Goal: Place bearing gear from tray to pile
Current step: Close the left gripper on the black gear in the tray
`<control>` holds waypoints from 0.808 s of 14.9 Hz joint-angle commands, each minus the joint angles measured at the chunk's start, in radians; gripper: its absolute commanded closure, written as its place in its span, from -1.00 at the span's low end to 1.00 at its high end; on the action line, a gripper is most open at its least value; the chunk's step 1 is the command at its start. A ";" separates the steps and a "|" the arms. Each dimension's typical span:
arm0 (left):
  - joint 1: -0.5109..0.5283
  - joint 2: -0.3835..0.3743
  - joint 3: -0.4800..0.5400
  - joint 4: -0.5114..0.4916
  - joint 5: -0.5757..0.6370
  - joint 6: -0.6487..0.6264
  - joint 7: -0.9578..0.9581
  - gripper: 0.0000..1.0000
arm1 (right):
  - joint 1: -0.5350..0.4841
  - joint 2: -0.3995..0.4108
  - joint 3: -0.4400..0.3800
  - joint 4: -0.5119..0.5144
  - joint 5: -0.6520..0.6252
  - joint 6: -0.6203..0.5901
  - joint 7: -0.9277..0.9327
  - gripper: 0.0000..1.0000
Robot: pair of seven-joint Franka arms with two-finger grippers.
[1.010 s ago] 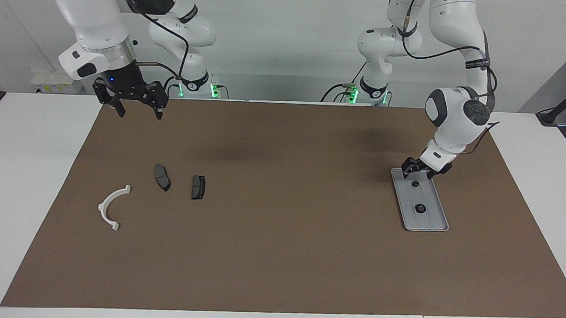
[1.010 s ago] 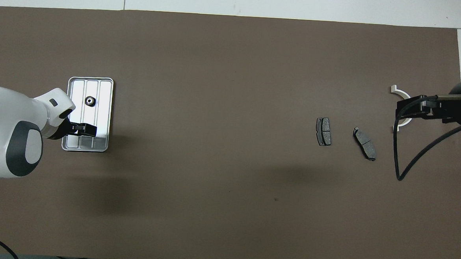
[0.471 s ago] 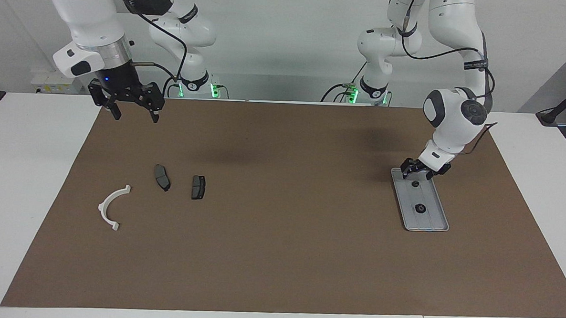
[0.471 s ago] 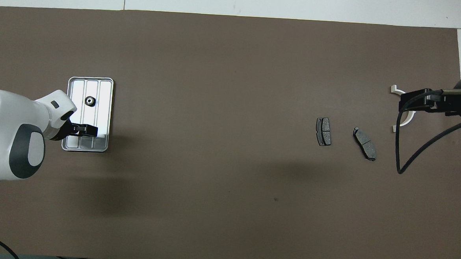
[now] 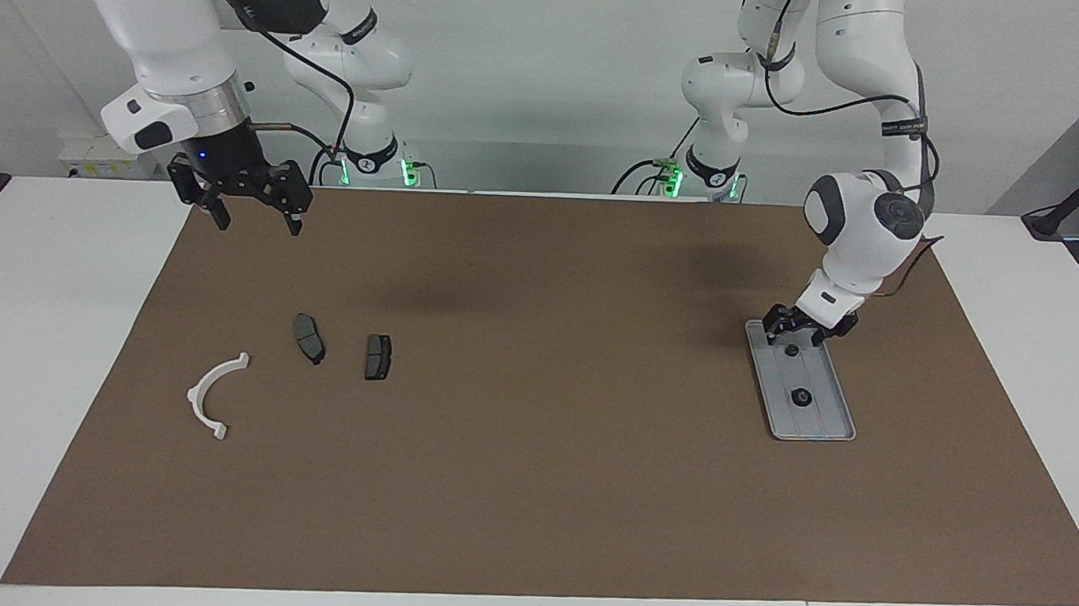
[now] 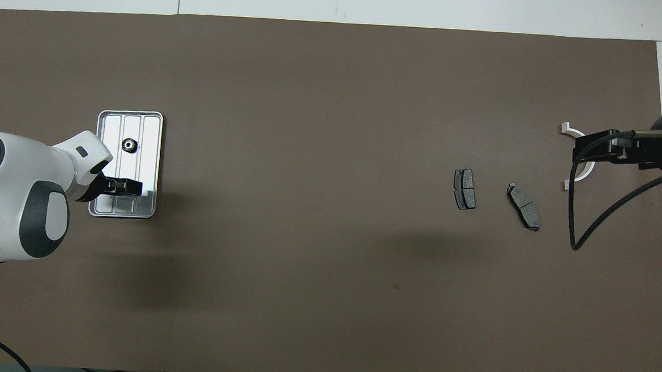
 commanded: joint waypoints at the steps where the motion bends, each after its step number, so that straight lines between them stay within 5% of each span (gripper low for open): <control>1: 0.001 0.008 0.001 -0.016 -0.008 0.042 0.016 -0.76 | -0.011 -0.018 0.004 -0.020 0.029 0.000 0.001 -1.00; 6: -0.001 0.028 0.001 -0.016 -0.008 0.064 0.014 -0.74 | 0.003 -0.016 0.009 -0.020 0.029 0.016 0.003 -1.00; 10: -0.003 0.031 -0.001 -0.013 -0.008 0.070 0.011 0.19 | 0.003 -0.016 0.012 -0.020 0.029 0.013 0.001 -1.00; 12: -0.006 0.042 -0.001 0.025 -0.008 0.046 0.001 1.00 | 0.003 -0.018 0.012 -0.020 0.029 0.006 0.001 -1.00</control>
